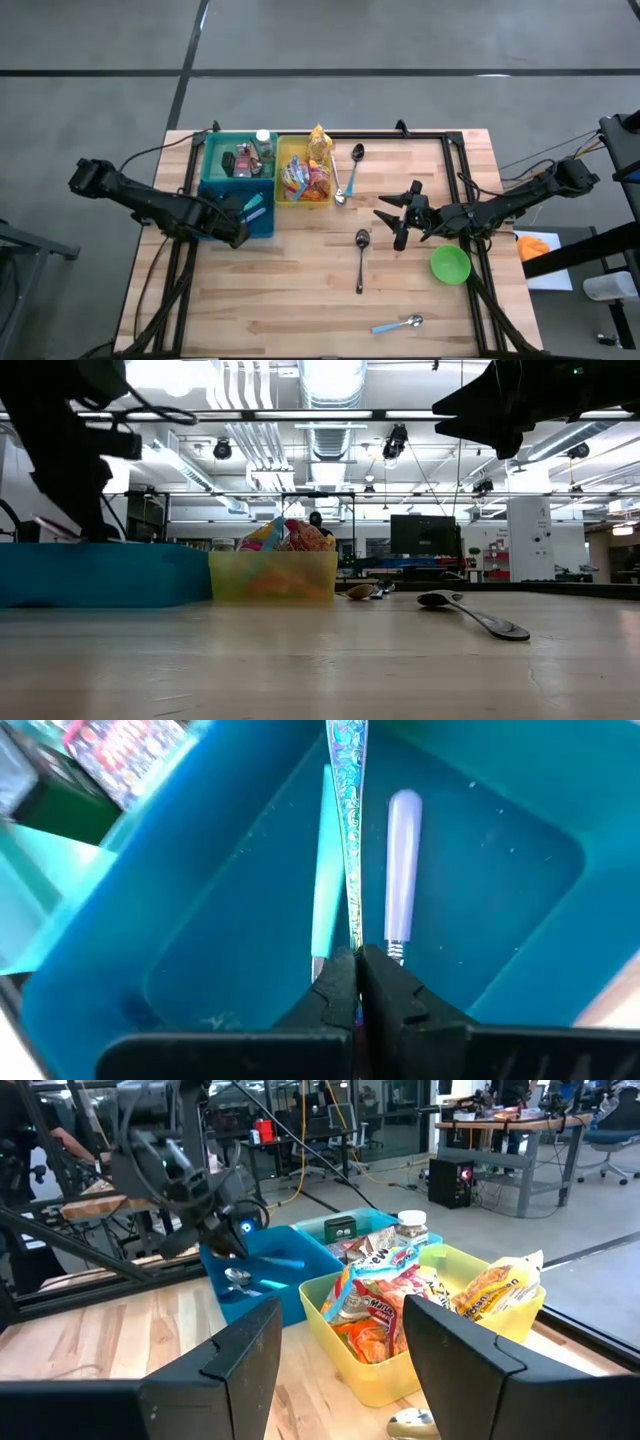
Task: Pick & Place Food Item
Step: Put the blue green spoon into the blue bin
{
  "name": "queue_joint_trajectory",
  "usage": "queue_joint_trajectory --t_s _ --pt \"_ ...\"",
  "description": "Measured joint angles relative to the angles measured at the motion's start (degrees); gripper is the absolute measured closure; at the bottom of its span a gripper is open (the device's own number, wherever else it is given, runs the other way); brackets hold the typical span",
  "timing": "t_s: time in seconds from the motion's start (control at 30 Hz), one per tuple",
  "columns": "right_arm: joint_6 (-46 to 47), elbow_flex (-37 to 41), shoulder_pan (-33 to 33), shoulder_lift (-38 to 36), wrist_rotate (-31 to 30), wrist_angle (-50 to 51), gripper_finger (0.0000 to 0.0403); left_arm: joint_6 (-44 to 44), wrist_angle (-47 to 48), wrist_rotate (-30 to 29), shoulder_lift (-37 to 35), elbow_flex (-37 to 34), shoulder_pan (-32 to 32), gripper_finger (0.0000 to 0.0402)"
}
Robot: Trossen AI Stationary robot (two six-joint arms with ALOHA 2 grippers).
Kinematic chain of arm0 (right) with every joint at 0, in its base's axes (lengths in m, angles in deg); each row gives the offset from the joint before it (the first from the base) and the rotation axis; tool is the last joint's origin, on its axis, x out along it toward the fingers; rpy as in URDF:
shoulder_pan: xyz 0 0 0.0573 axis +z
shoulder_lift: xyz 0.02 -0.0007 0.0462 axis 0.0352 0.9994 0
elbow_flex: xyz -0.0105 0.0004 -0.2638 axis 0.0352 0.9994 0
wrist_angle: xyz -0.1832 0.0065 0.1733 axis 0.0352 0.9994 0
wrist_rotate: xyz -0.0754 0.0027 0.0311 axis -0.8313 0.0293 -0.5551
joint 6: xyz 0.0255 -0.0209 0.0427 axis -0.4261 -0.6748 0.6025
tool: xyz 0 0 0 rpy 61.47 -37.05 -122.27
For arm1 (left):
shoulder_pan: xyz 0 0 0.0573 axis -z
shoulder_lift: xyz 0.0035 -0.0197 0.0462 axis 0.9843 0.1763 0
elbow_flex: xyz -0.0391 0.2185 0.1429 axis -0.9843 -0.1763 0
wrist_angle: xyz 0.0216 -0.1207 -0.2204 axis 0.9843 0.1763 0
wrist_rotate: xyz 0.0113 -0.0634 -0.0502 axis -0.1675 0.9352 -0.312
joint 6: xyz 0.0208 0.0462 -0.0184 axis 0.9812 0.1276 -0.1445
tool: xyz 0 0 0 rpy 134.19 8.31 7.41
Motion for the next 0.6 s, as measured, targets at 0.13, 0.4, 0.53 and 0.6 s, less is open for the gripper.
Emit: queue_joint_trajectory --t_s 0.13,0.4,0.53,0.6 --pt "0.00 0.00 0.01 0.00 0.00 -0.01 0.0197 0.00 -4.16 0.16 -0.04 -3.88 0.00 0.0400" --pt "0.00 0.00 -0.01 0.00 0.00 -0.01 0.0197 -0.02 -10.68 1.10 -0.24 -8.75 0.00 0.0400" --pt "0.00 0.00 -0.01 0.00 0.00 -0.01 0.0197 -0.02 -11.57 1.94 -0.22 -9.52 0.00 0.0400" --pt "0.00 0.00 0.00 0.00 0.00 0.01 0.0197 -0.02 -11.56 2.33 -0.22 -9.52 0.01 0.0399"
